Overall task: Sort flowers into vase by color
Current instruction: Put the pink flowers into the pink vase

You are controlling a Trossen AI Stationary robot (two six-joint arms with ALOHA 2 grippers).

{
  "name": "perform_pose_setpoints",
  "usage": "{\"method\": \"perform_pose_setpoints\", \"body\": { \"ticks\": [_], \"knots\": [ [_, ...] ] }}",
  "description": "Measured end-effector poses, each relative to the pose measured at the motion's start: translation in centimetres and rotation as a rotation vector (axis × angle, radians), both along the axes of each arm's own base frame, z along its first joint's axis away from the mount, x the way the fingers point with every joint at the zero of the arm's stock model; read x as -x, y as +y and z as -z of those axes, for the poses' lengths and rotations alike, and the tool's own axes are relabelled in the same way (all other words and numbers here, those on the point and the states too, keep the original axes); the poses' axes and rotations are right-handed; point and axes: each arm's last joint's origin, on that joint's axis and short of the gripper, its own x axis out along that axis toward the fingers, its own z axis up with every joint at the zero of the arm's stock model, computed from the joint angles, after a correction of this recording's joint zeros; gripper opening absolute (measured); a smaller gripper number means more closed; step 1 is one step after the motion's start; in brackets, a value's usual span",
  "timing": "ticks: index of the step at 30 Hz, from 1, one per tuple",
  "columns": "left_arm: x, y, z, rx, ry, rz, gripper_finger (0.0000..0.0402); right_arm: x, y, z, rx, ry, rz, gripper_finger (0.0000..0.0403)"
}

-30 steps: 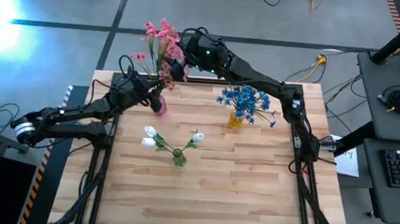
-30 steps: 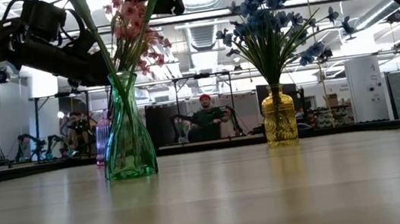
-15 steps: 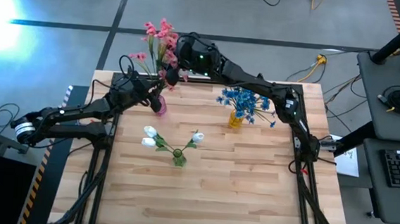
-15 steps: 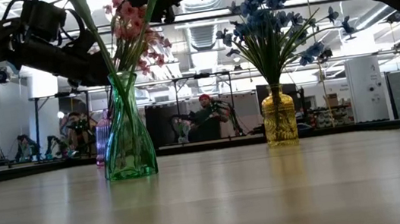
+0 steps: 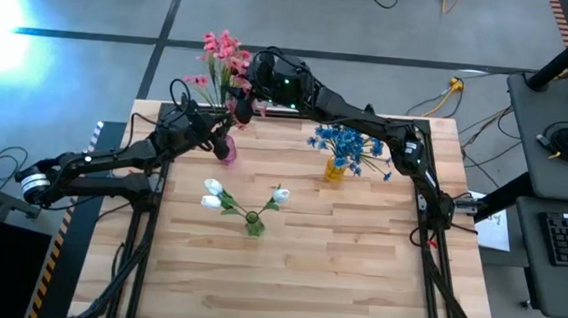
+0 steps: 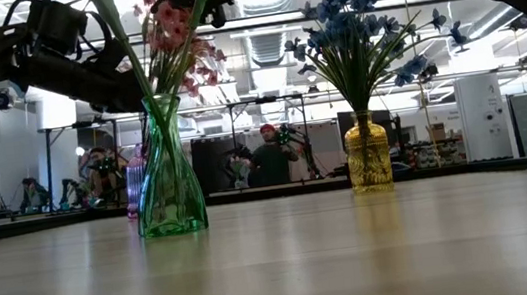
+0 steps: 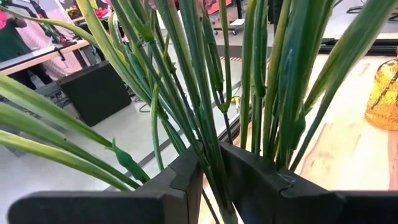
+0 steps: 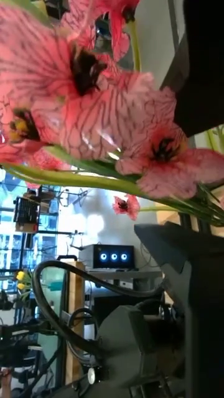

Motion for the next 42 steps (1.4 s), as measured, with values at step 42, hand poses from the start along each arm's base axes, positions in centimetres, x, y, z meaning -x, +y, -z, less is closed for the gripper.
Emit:
{"method": "perform_pose_setpoints", "body": {
  "ticks": [42],
  "knots": [
    [1.7,-1.2,-1.3,-0.015,-0.013,-0.006,0.0211,0.0,0.0,0.2,0.058,0.042,-0.006,0.0034]
  ]
}}
